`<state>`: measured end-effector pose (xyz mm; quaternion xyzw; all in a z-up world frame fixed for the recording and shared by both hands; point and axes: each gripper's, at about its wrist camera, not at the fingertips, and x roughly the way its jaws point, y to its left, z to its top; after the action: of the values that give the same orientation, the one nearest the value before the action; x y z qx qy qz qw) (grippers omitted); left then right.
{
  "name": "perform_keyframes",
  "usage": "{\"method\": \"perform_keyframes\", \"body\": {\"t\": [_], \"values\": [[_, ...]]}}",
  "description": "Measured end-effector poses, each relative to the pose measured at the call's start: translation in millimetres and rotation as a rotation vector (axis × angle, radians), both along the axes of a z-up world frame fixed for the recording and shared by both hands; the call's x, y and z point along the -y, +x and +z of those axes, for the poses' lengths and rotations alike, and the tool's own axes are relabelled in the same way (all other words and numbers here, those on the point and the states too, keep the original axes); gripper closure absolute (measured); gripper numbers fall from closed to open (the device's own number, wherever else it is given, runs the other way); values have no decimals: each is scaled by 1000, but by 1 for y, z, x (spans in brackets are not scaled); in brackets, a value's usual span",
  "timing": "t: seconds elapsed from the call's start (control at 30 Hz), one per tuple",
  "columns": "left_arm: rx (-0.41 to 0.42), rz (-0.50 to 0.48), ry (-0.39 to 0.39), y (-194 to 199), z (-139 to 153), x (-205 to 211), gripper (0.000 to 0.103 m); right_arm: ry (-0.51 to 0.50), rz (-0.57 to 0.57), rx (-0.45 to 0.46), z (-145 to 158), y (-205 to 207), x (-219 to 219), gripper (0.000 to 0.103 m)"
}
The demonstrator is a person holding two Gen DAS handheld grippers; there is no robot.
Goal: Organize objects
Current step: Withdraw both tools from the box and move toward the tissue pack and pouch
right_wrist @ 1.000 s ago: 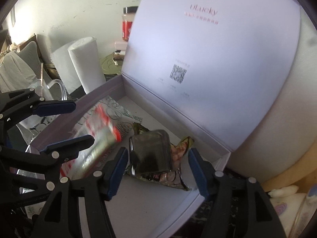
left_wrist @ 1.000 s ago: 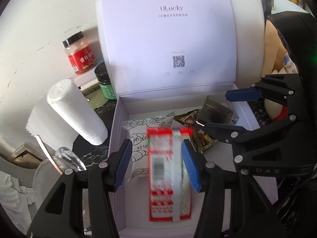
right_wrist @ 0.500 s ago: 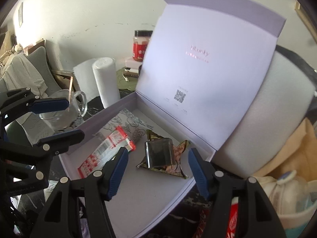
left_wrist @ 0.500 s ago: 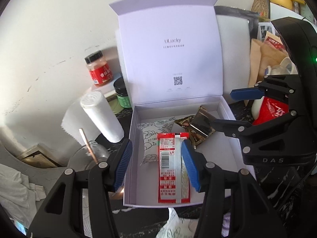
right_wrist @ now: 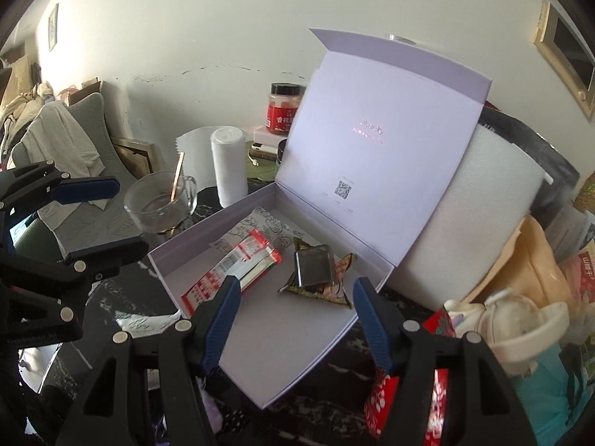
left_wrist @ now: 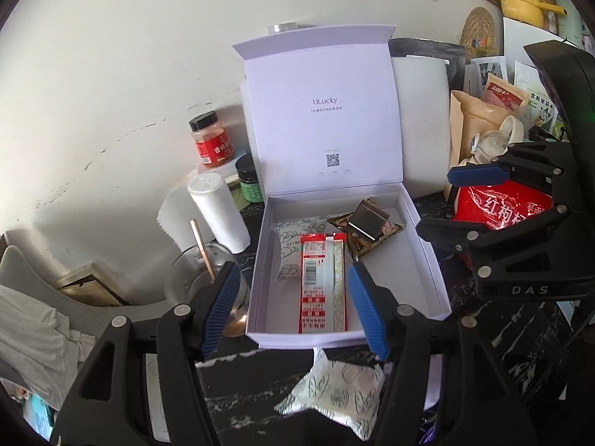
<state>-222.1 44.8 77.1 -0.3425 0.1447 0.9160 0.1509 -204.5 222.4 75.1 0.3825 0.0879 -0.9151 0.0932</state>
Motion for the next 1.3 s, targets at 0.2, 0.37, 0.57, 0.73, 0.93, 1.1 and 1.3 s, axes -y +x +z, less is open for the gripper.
{"method": "perform_keyframes", "body": {"t": [0.2, 0.37, 0.57, 0.73, 0.93, 1.1, 1.3], "values": [[-11, 20, 9, 26, 9, 11, 38, 1, 12, -14, 8, 27, 6, 39], [-8, 34, 9, 48, 9, 17, 36, 3, 21, -14, 9, 48, 10, 39], [5, 44, 22, 70, 5, 25, 34, 2, 25, -11, 5, 70, 13, 39], [18, 54, 37, 86, -2, 31, 33, 5, 34, -4, -2, 85, 17, 40], [42, 60, 45, 102, -14, 36, 33, 2, 39, 10, -14, 100, 20, 39], [67, 70, 59, 111, -25, 41, 32, -6, 48, 33, -26, 107, 23, 39], [103, 77, 71, 117, -43, 45, 29, -22, 58, 66, -43, 113, 27, 39]]}}
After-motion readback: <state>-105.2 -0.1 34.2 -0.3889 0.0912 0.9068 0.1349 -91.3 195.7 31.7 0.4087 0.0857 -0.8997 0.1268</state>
